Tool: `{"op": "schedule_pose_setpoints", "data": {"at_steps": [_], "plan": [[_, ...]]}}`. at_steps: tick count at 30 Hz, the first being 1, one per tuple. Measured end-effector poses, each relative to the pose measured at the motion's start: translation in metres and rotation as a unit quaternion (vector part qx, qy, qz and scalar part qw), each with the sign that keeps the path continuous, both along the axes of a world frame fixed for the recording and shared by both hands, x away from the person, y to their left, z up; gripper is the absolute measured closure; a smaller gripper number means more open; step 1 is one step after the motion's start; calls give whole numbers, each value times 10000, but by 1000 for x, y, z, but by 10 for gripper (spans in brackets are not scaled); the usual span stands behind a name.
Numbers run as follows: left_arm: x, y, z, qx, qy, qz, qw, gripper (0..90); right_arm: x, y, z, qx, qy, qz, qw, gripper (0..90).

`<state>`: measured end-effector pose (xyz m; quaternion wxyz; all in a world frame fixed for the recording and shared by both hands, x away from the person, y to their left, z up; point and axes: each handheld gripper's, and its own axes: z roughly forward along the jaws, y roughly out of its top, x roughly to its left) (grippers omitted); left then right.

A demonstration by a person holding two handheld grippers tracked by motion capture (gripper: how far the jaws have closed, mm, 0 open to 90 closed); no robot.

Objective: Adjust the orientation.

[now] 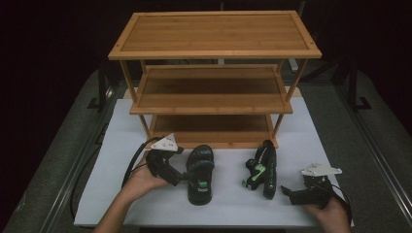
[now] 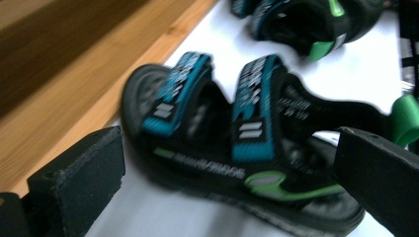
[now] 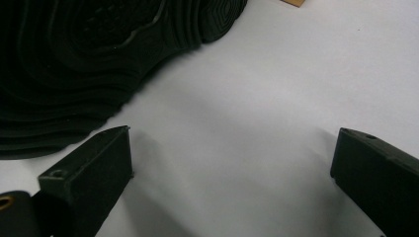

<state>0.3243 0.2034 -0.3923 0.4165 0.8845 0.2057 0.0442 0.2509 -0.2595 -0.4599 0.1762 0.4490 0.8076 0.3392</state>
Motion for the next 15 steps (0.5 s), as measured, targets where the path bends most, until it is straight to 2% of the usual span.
{"op": "schedule_pose_setpoints", "data": {"at_steps": [4,9,11,12,13,14,15], "plan": [[-4,15,0,99,-49,201,9997,0,0,0,0,-4,3,3,10000,18],[-9,29,-1,89,-11,391,9992,0,0,0,0,0,11,-6,10000,18],[-14,36,-1,136,-68,484,9987,0,0,0,0,-3,10,-2,10000,18],[-19,43,-3,257,-146,586,9978,0,0,0,0,-12,7,-1,10000,18],[-19,43,-3,257,-146,586,9978,0,0,0,0,-12,7,-1,10000,18],[-25,49,-5,385,-236,703,9965,0,0,0,0,-11,13,-6,10000,18],[-25,49,-5,385,-236,703,9965,0,0,0,0,-11,13,-6,10000,18]]}}
